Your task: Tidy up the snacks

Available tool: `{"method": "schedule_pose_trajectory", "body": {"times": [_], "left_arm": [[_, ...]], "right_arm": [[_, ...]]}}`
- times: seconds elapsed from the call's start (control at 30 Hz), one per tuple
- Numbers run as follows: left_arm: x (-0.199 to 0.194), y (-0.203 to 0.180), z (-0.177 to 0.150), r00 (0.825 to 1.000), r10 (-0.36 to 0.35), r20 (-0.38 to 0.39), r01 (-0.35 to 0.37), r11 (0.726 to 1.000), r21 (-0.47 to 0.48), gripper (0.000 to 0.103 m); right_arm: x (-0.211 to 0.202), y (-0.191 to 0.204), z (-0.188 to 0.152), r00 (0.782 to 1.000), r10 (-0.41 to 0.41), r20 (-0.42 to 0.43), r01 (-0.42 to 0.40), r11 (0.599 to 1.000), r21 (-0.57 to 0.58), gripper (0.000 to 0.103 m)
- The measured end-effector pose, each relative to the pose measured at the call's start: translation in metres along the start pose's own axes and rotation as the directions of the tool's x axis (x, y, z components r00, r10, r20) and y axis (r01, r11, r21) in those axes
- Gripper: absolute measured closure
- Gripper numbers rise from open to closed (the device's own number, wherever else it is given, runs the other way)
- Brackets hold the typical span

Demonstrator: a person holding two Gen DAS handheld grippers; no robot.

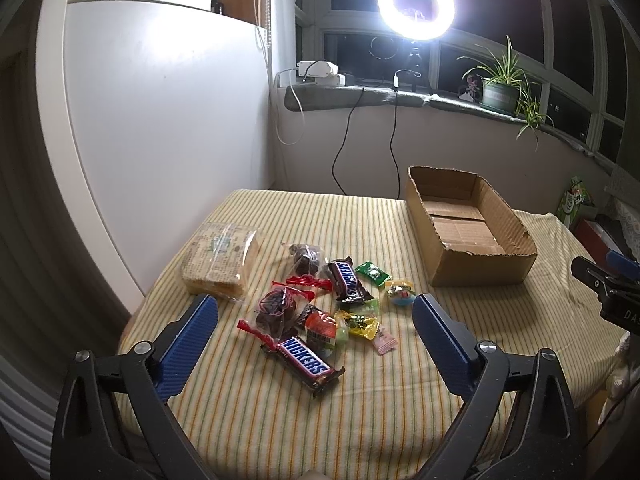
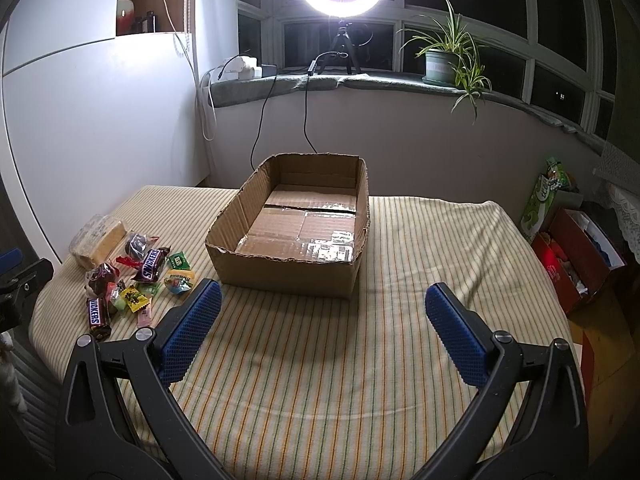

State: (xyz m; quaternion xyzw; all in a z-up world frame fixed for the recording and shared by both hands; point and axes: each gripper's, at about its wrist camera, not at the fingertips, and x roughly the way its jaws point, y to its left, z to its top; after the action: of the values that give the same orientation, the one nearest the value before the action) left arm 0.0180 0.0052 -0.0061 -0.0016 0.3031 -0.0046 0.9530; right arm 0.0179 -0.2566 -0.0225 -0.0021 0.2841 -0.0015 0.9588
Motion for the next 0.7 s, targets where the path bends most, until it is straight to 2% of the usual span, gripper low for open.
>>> {"method": "schedule_pose_trajectory", "body": {"times": [0.7], "left_arm": [[0.008, 0.009, -0.005, 1.000, 0.008, -0.021, -0.009, 1.000, -0.016, 0.008]], "right_arm": [[0.011, 0.009, -0.002, 1.000, 0.018, -0.013, -0.018, 1.000, -0.018, 0.000]]}}
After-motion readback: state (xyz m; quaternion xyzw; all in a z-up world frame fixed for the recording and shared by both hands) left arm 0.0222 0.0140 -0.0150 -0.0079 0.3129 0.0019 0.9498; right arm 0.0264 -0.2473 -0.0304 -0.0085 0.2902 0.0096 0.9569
